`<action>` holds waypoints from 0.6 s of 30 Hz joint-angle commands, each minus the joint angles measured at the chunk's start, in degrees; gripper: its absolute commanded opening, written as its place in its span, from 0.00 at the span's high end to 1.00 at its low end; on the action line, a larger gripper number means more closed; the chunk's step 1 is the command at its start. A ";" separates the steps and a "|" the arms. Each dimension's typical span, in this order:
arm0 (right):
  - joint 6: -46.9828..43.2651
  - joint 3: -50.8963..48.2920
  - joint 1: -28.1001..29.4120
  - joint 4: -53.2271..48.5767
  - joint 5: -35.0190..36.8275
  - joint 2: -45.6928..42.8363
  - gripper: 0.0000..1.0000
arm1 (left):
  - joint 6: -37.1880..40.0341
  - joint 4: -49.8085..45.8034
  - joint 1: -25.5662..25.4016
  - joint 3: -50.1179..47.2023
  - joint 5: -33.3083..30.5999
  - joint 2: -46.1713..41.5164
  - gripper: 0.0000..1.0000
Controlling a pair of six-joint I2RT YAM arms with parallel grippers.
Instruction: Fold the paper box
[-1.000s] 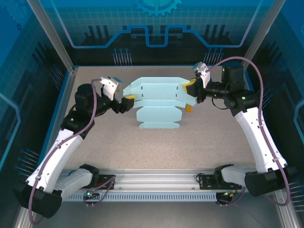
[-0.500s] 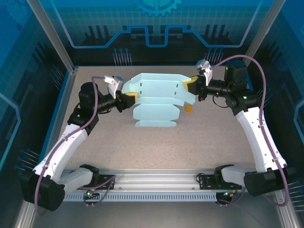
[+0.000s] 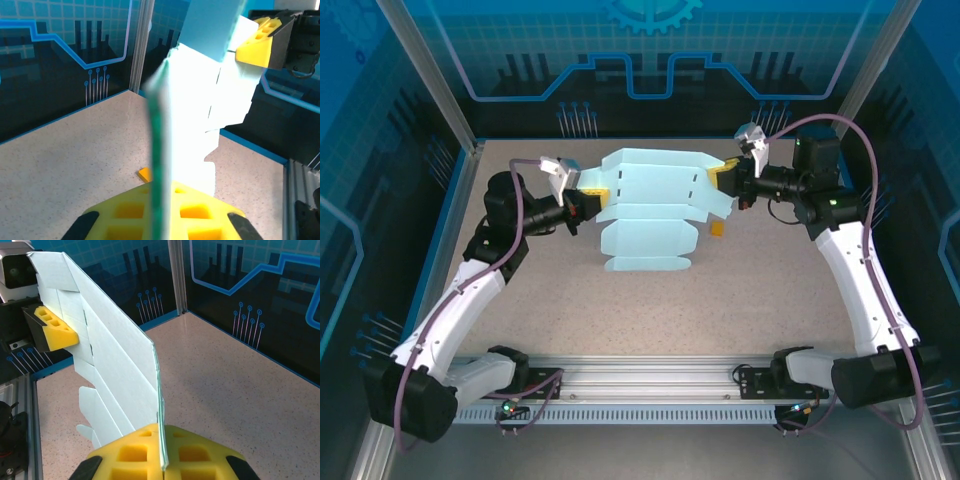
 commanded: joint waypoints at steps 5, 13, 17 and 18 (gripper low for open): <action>-7.23 -1.86 -0.80 1.07 5.63 -1.16 0.62 | 3.23 -1.93 0.42 1.58 5.63 0.75 1.00; -19.29 5.64 -0.25 -5.38 3.24 0.62 0.29 | 10.83 -8.55 0.38 4.01 10.46 2.17 1.00; -25.50 9.99 0.67 -11.10 -0.42 3.66 0.26 | 12.39 -9.62 0.38 4.55 12.98 2.47 1.00; -26.64 11.11 1.14 -12.61 -1.23 4.56 0.25 | 12.92 -10.21 0.38 4.86 13.63 2.65 1.00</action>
